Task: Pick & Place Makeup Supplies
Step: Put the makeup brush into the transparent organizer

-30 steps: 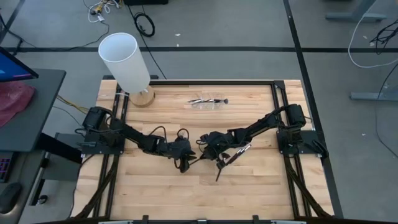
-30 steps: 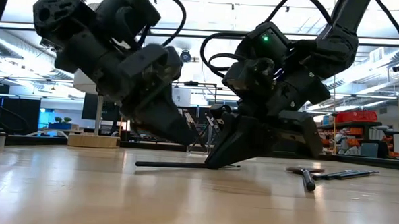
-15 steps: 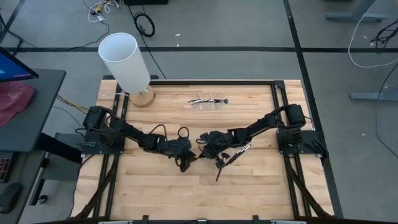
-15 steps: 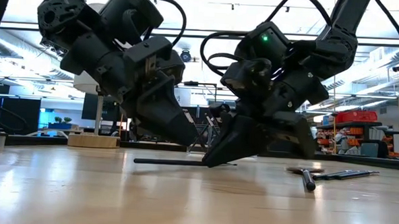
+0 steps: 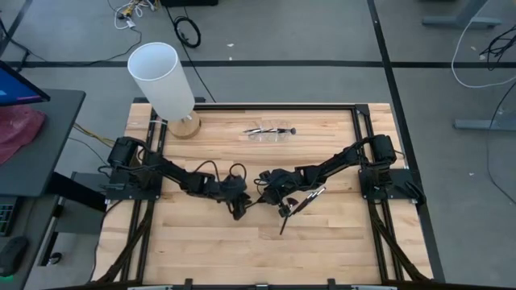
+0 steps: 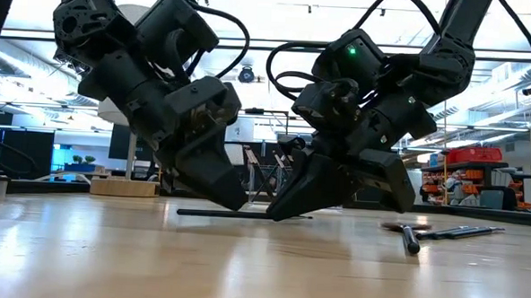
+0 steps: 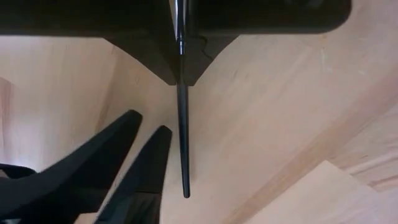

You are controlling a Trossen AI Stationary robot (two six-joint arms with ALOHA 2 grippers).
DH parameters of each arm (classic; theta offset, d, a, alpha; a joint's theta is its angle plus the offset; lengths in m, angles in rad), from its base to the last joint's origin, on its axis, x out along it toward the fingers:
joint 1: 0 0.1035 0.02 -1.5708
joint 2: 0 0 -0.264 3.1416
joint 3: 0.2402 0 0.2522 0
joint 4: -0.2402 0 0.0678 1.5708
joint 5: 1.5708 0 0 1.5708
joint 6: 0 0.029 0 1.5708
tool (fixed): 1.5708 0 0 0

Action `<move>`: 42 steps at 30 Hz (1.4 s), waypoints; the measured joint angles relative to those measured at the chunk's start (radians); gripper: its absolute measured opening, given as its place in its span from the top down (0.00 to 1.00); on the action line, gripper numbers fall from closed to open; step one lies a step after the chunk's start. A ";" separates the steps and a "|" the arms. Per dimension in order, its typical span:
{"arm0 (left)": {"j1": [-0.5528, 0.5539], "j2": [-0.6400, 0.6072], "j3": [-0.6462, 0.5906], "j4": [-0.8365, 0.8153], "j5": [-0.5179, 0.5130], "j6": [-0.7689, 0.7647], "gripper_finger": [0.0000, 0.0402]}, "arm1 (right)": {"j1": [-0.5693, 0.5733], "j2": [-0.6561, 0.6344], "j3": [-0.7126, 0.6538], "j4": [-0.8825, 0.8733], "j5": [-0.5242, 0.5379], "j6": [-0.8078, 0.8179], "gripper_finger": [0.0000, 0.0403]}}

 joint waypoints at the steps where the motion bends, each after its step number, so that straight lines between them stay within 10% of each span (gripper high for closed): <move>1: 0.000 0.000 0.000 0.000 0.006 -0.001 0.74 | 0.000 0.000 0.000 0.002 -0.001 0.000 0.96; 23: 0.005 0.116 0.101 0.015 0.068 0.051 0.74 | 0.000 -0.001 0.001 0.008 -0.003 0.000 0.96; 42: 0.005 0.115 0.101 -0.029 0.042 0.073 0.94 | 0.015 -0.018 0.001 0.005 0.108 -0.029 0.89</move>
